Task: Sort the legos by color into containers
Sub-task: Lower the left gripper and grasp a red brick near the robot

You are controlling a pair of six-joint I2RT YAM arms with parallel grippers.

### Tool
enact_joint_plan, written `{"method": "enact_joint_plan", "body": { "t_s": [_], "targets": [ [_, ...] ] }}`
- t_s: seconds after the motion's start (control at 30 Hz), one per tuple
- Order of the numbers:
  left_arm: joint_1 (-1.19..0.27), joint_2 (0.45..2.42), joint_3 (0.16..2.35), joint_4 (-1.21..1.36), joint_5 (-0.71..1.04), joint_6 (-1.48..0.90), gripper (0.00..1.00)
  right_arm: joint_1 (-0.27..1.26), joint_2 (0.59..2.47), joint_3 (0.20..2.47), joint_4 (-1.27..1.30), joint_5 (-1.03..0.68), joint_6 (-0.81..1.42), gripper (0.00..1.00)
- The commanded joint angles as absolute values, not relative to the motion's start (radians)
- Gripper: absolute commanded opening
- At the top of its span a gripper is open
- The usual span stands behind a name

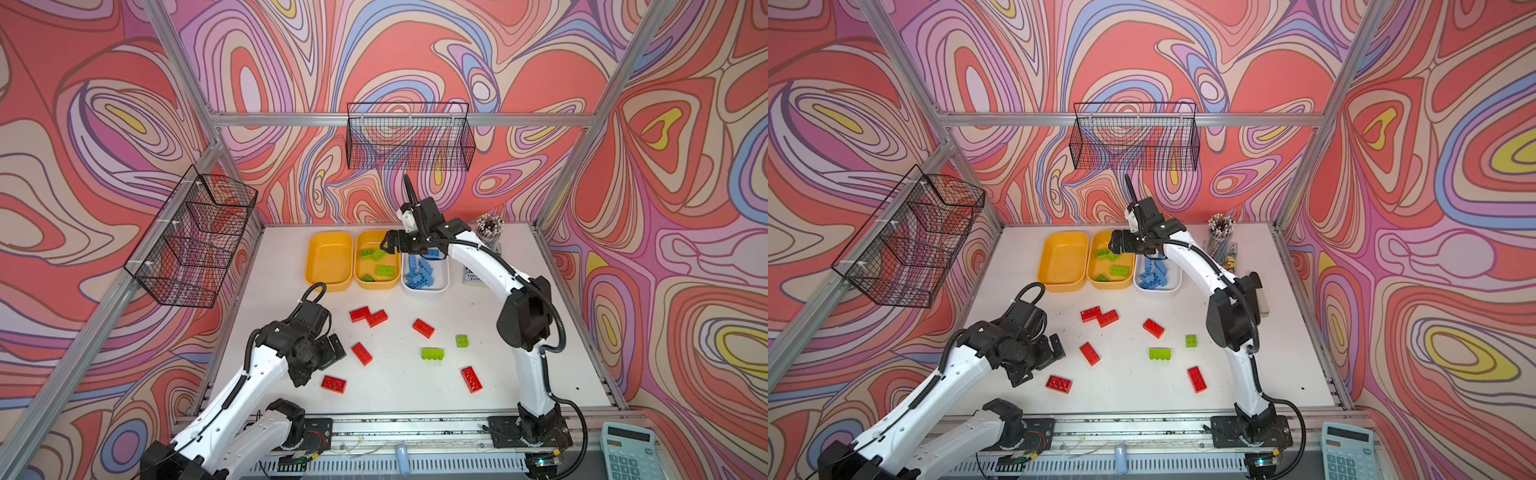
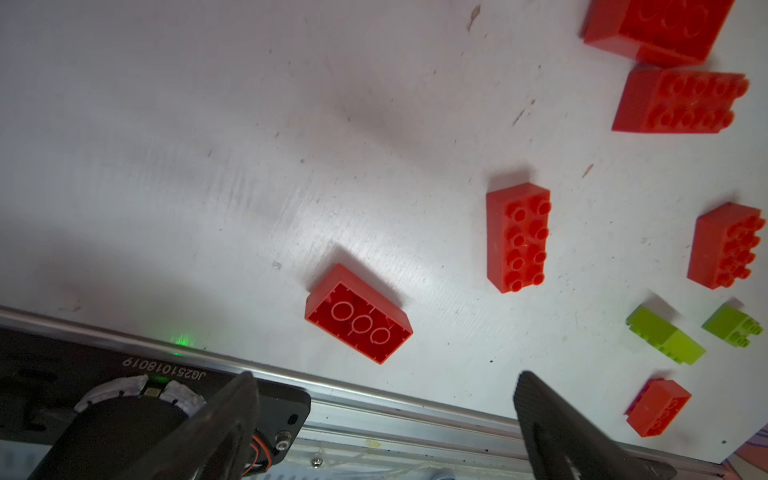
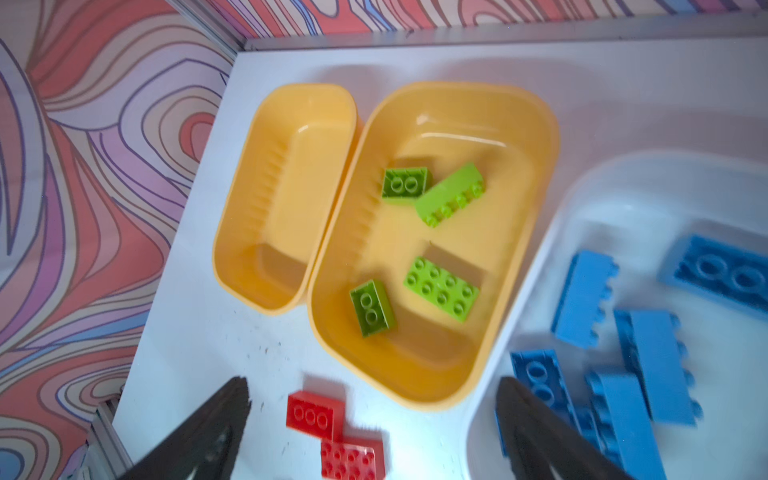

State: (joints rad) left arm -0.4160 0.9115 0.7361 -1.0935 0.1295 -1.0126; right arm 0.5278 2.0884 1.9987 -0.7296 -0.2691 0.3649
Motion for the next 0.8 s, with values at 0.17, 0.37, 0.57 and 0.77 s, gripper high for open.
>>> {"method": "enact_joint_plan", "body": {
  "t_s": [0.17,0.37,0.57,0.77],
  "targets": [
    [-0.526,0.86,0.639,-1.157,0.104,-1.32,0.98,0.528,1.842,1.67,-0.685,-0.194,0.321,0.98],
    [-0.545,0.905,0.577,-1.033,0.116,-1.401,0.98,0.528,1.767,1.579,-0.677,-0.172,0.32,0.98],
    [-0.545,0.979,0.55,-0.948,0.102,-1.454,0.99,0.527,1.732,1.577,-0.675,-0.174,0.336,0.98],
    [-0.545,1.085,0.528,-0.873,0.093,-1.471,0.94,0.527,1.713,1.55,-0.664,-0.166,0.347,0.98]
  ]
}}
